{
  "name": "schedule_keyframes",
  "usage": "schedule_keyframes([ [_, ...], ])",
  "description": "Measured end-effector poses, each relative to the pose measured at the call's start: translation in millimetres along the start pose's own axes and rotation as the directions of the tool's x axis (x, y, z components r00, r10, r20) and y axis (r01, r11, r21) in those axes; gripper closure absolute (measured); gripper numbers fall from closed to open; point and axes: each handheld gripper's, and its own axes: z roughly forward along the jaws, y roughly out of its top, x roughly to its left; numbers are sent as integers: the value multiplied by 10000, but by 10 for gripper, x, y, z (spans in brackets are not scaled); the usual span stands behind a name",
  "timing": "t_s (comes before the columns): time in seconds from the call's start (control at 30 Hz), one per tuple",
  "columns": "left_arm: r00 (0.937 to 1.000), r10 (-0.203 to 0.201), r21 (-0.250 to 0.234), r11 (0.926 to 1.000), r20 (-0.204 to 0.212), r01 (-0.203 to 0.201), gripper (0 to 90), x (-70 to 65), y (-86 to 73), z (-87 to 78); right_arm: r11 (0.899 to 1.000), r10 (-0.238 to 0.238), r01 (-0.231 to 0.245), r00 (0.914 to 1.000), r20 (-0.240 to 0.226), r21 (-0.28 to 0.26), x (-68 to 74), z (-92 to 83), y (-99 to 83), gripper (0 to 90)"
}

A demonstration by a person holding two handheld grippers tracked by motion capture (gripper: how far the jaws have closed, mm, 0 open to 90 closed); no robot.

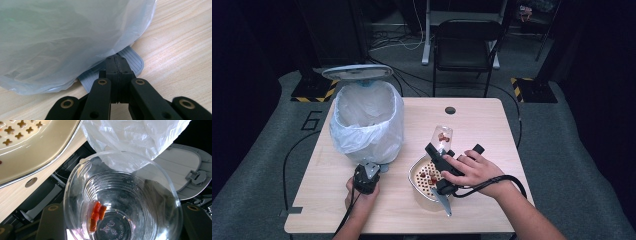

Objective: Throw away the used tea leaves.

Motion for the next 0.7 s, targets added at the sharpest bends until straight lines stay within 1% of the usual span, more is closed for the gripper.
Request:
schedule_keyframes([
  [0.03,10000,46,5,10000,1,-46,898,3,1,0,9992,-381,380,9991,-161,-87,-31,0,-8,365],
  [0.07,10000,11,-4,10000,-1,-11,898,1,0,0,9988,-494,492,9985,-215,-71,-40,-2,-12,365],
  [0.1,10000,1,-12,10000,-4,-1,898,0,0,1,9990,-447,444,9986,-273,-113,-45,-2,-16,365],
  [0.13,10000,17,-6,10000,-3,-17,898,1,0,0,10000,41,-42,9998,-171,-65,-20,0,-10,365],
  [0.17,10000,13,66,10000,51,-13,898,4,2,-4,9998,142,-144,9997,-176,-138,-23,6,-11,365],
  [0.2,10000,13,59,10000,50,-13,898,4,2,-4,9995,-211,201,9989,-408,-243,-56,6,-20,365],
  [0.23,10000,10,-1,10000,-2,-10,897,0,0,0,9990,-378,364,9978,-553,-268,-74,8,-25,365],
  [0.27,10000,14,40,10000,38,-14,898,3,2,-3,9990,-350,332,9973,-645,-286,-85,9,-31,365],
  [0.3,10000,25,52,10000,51,-25,898,6,3,-4,9995,148,-162,9985,-521,-269,-71,14,-30,365],
  [0.33,10000,72,34,10000,22,-72,898,8,4,-4,9993,-10,-15,9976,-695,-369,-101,16,-39,365],
  [0.4,10000,75,-35,10000,-20,-76,898,5,2,1,9989,120,-164,9952,-968,-449,-138,17,-55,364],
  [0.43,9999,132,35,9999,-15,-132,898,12,6,-5,9995,-143,107,9929,-1181,-313,-175,6,-73,364],
  [0.47,9994,330,15,9995,-135,-330,897,21,9,-7,9993,71,-123,9898,-1425,-356,-183,7,-80,364],
  [0.5,9992,374,27,9993,-167,-374,898,24,10,-9,9988,253,-316,9878,-1538,-387,-197,9,-87,364],
  [0.53,9993,373,128,9992,-99,-372,898,27,13,-16,9981,354,-434,9845,-1715,-432,-210,13,-94,364],
  [0.57,9993,373,128,9992,-99,-372,898,27,13,-16,9981,354,-434,9845,-1715,-432,-210,13,-94,364],
  [0.6,9992,388,138,9992,-64,-387,897,28,14,-18,9901,1139,-1288,9695,-2171,-555,-242,27,-115,364],
  [0.63,9992,373,12,9993,-174,-373,898,24,9,-8,9891,1221,-1377,9658,-2288,-532,-266,26,-126,364],
  [0.67,9992,371,23,9993,-169,-370,898,24,9,-9,9872,1331,-1510,9581,-2537,-522,-298,32,-141,365],
  [0.7,9992,364,0,9993,-180,-364,898,23,7,-7,9792,1918,-2029,9367,-2930,-76,-274,6,-152,365],
])
